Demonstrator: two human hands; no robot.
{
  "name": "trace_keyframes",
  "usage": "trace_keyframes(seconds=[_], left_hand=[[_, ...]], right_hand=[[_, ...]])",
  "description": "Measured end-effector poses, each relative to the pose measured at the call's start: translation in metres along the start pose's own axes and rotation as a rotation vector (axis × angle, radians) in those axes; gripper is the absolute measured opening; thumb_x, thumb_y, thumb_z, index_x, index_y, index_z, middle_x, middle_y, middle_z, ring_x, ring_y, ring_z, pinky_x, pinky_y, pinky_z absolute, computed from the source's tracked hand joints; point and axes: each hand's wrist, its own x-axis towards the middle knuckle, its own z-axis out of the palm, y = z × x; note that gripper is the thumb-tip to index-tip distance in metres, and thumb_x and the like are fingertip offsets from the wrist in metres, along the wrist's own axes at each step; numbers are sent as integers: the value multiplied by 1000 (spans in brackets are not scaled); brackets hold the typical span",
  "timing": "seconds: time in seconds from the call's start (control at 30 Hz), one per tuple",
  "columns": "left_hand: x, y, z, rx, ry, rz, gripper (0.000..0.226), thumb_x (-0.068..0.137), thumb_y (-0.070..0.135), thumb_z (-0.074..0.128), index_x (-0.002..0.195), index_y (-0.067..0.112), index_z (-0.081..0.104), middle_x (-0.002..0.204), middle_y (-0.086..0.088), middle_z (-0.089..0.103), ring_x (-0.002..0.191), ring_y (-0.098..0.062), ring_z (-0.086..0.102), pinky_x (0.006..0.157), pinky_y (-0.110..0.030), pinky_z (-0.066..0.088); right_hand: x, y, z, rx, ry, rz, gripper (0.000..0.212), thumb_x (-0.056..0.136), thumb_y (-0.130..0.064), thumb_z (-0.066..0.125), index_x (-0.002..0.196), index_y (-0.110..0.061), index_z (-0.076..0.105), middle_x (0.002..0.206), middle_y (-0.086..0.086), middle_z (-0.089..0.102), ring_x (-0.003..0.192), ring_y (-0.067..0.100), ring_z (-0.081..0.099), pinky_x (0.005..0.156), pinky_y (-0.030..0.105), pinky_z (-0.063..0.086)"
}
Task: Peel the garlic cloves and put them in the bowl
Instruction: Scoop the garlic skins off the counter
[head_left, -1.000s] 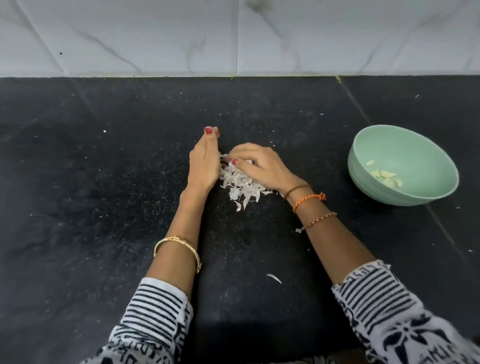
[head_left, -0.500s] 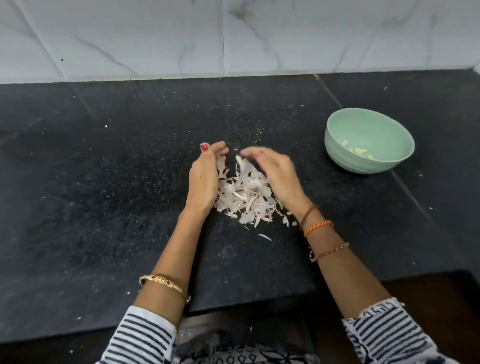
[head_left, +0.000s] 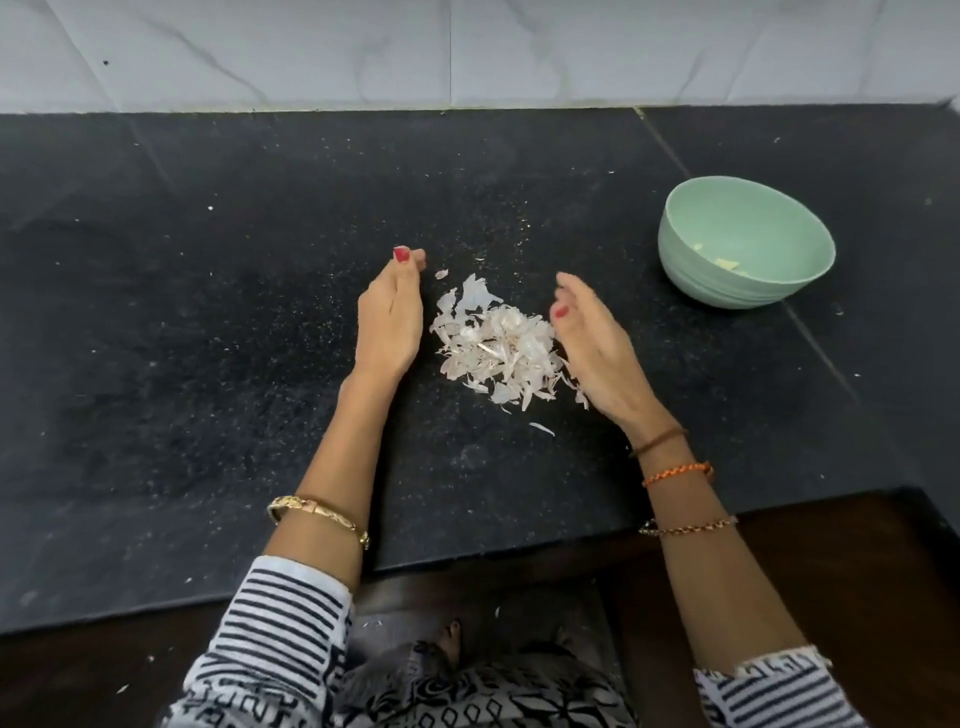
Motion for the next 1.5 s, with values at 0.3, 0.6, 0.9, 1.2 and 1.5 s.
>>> trace_keyframes(seconds=[0.3,0.6,0.9,1.2,1.5], left_hand=[[-6,13,16,39,-231,-57,66,99,47,5,119,15,60,120,-3,62,112,-18,54,106,-37,35],[1,15,7,-313,25,-103,62,101,41,10,121,7,58,119,-7,63,111,-11,57,105,-28,37],[14,7,-1,-236,150,-141,56,102,40,16,120,10,59,114,0,63,106,-8,56,92,-16,36],[8,1,0,5,109,4,50,102,36,21,123,9,57,124,-3,60,118,-8,51,90,-7,31],[13,7,23,451,22,47,43,102,35,21,70,11,36,81,-12,56,92,-33,53,83,-38,36]], right_hand=[[-14,1,38,-609,-42,-91,136,48,-76,66,148,-14,-3,154,14,5,143,29,3,116,48,11],[28,-16,74,-697,39,-26,110,62,-72,64,147,-22,15,152,13,8,139,39,5,110,58,4],[51,-24,84,-980,182,-151,38,92,-35,48,128,-22,46,124,6,48,111,29,42,76,36,37],[40,-38,71,-769,172,-14,24,96,-20,43,107,-4,57,109,16,62,102,35,57,76,39,43],[30,-34,-2,-270,423,60,26,91,-14,47,69,-3,55,85,27,63,82,36,58,60,26,25]])
